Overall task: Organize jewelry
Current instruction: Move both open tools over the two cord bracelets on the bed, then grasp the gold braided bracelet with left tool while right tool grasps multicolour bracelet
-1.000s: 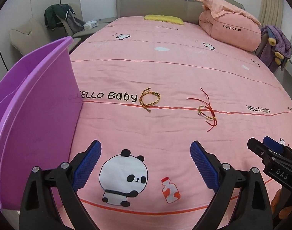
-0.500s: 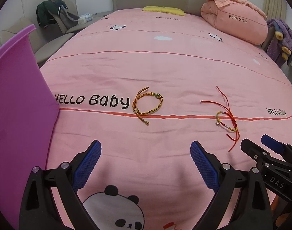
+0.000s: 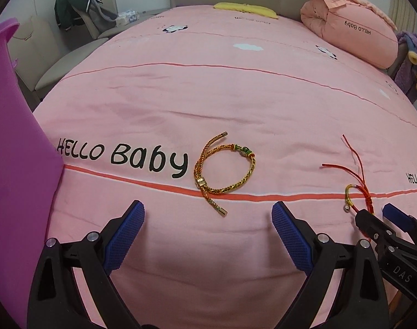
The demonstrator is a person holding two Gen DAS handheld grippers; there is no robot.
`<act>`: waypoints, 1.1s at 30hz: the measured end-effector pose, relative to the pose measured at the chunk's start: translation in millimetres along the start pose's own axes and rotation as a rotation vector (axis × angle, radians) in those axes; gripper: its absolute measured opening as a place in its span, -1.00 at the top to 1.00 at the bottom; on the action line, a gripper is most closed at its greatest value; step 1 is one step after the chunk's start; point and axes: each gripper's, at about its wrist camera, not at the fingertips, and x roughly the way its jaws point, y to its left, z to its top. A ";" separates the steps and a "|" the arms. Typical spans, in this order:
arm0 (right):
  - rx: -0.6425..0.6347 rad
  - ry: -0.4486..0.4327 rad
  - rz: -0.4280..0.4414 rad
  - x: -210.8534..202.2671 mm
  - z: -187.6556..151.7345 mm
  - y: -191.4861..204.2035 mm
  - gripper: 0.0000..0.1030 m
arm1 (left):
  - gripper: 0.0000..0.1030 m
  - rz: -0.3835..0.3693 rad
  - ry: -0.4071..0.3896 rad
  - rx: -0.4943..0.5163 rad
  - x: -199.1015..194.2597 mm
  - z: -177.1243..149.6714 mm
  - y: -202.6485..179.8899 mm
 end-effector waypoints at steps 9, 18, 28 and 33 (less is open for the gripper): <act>-0.028 0.003 -0.020 11.1 4.6 4.4 -0.44 | -0.79 0.020 0.000 0.023 17.6 11.6 -5.8; -0.047 -0.013 -0.056 18.7 6.6 13.3 -0.44 | -0.79 0.018 0.009 0.000 36.8 20.6 -2.6; -0.067 -0.022 -0.061 23.8 7.5 18.8 -0.24 | -0.34 0.014 -0.021 0.047 40.2 19.8 -15.3; -0.079 -0.024 -0.041 17.8 3.8 19.9 0.26 | 0.29 -0.020 -0.018 0.060 32.6 14.3 -21.0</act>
